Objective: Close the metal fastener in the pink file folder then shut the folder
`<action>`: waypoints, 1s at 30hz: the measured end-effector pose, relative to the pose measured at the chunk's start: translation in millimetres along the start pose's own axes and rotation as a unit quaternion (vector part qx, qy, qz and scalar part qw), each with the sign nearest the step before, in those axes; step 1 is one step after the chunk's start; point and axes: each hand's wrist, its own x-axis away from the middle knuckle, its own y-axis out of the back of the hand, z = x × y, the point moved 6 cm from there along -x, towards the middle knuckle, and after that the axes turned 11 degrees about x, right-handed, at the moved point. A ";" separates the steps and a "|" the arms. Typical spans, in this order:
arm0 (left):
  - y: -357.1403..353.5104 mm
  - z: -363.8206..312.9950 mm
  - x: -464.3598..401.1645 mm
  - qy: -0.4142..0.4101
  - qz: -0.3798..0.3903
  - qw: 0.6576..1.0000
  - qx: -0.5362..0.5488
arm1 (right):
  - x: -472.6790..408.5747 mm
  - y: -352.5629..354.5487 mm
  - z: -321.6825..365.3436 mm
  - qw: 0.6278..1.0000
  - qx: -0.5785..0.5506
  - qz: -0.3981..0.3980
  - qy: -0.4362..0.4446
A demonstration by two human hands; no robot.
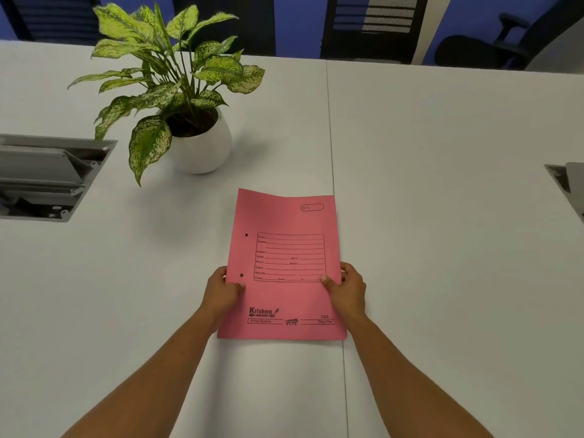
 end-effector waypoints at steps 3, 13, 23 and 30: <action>-1.0 -13.9 -24.4 -0.022 -0.017 0.998 -0.048 | -18.9 -14.1 10.9 1.000 0.014 -0.017 0.009; -7.6 -51.9 -78.8 -0.102 -0.090 0.970 -0.200 | -76.3 -47.5 39.5 0.986 0.151 -0.029 0.057; -4.6 -62.4 -75.6 -0.136 -0.144 0.890 -0.410 | -74.4 -41.5 43.4 0.919 0.363 -0.051 0.147; -21.2 -44.0 -22.4 -0.212 -0.090 0.869 -0.438 | -23.1 -19.6 27.9 0.903 0.385 -0.042 0.187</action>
